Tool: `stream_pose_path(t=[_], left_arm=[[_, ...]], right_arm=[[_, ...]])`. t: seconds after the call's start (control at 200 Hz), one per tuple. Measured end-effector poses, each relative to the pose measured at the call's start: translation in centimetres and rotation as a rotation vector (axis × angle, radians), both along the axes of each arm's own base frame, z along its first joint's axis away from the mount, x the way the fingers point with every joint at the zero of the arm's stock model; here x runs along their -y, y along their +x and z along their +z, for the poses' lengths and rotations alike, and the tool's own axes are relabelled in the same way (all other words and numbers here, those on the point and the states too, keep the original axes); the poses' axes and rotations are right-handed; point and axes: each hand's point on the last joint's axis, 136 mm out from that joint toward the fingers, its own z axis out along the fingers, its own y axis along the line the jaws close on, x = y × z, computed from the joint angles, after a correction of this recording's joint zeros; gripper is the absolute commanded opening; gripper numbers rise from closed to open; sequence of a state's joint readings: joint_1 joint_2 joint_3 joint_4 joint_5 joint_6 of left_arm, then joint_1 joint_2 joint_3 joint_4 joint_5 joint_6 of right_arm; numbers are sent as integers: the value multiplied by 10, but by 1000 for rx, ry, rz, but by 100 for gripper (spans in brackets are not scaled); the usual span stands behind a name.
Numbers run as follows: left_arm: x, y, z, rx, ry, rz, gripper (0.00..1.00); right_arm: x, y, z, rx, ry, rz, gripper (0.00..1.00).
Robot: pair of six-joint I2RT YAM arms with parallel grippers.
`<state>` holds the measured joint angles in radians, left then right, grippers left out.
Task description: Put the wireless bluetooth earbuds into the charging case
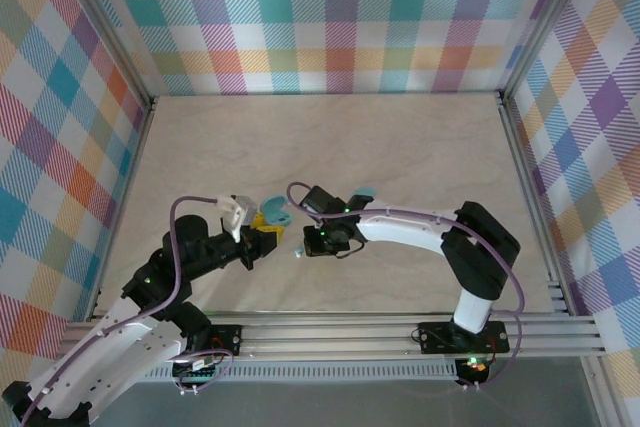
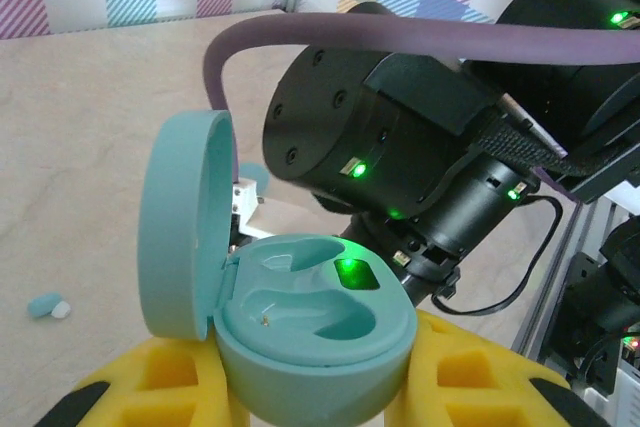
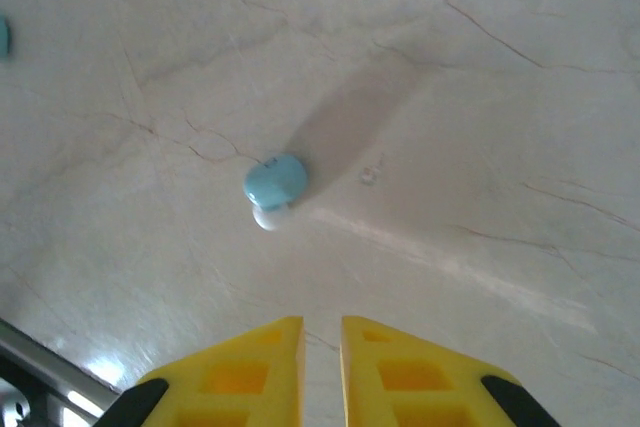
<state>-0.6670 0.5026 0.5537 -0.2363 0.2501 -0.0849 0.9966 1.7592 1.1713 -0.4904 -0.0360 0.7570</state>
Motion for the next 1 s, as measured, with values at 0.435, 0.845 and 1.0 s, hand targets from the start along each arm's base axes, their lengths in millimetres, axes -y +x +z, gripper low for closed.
stream_pose_path(t=[0.435, 0.845, 1.0], left_arm=[[-17, -8, -4, 22, 42, 40, 0], [-34, -19, -3, 64, 75, 61, 0], [-38, -22, -2, 72, 76, 69, 0]], right_arm=[[-21, -2, -23, 3, -65, -63, 38], [-31, 5, -31, -4, -75, -85, 40], [-38, 9, -35, -3, -74, -85, 40]])
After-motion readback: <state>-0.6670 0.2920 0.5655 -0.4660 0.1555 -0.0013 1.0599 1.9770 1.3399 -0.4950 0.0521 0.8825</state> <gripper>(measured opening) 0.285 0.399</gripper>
